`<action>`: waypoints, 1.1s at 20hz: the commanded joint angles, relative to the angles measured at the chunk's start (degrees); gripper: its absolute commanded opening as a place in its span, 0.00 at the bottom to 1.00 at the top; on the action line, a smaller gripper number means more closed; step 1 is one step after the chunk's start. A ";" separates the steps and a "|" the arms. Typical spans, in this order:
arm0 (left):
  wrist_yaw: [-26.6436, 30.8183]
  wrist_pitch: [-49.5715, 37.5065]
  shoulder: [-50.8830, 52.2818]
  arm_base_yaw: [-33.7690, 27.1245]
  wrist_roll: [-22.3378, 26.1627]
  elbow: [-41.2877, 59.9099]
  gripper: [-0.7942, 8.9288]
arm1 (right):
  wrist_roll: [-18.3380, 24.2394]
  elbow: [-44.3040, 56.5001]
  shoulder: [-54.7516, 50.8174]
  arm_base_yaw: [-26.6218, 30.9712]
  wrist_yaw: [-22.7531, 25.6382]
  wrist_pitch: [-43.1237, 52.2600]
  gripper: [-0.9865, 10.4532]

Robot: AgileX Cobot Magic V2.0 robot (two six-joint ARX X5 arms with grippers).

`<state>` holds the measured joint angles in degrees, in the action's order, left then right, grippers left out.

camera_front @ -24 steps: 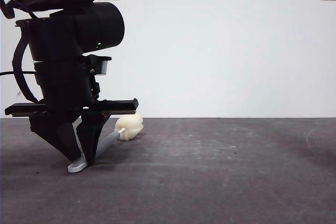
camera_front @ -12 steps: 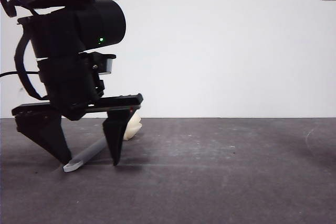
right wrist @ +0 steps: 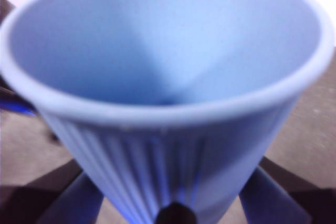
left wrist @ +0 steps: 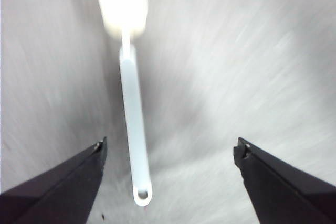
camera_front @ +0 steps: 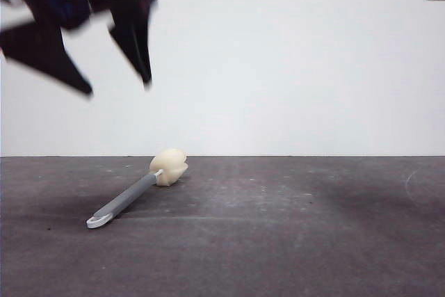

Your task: Pick up the cup brush,pick up the cup,insert the brush into the cup,clean the cup,put the cup brush back,put the cup back to the fixed position on the table

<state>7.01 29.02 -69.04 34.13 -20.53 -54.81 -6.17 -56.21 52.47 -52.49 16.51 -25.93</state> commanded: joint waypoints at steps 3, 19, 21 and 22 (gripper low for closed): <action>0.48 5.81 13.77 -0.11 3.61 0.31 0.50 | 6.34 1.25 11.39 1.55 0.50 8.72 0.08; 1.53 26.53 35.39 -0.09 4.00 0.31 0.50 | 1.57 21.05 37.29 15.08 -0.46 56.85 0.08; 1.49 26.80 35.39 -0.09 4.00 0.31 0.50 | 1.49 21.05 42.36 16.52 -3.08 62.23 0.08; 1.49 27.04 35.39 -0.09 4.00 0.31 0.50 | 1.49 21.05 44.06 17.07 -3.02 64.13 0.08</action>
<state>8.56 56.05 -33.82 34.15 -17.08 -54.81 -3.95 -35.73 96.40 -35.40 13.56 37.19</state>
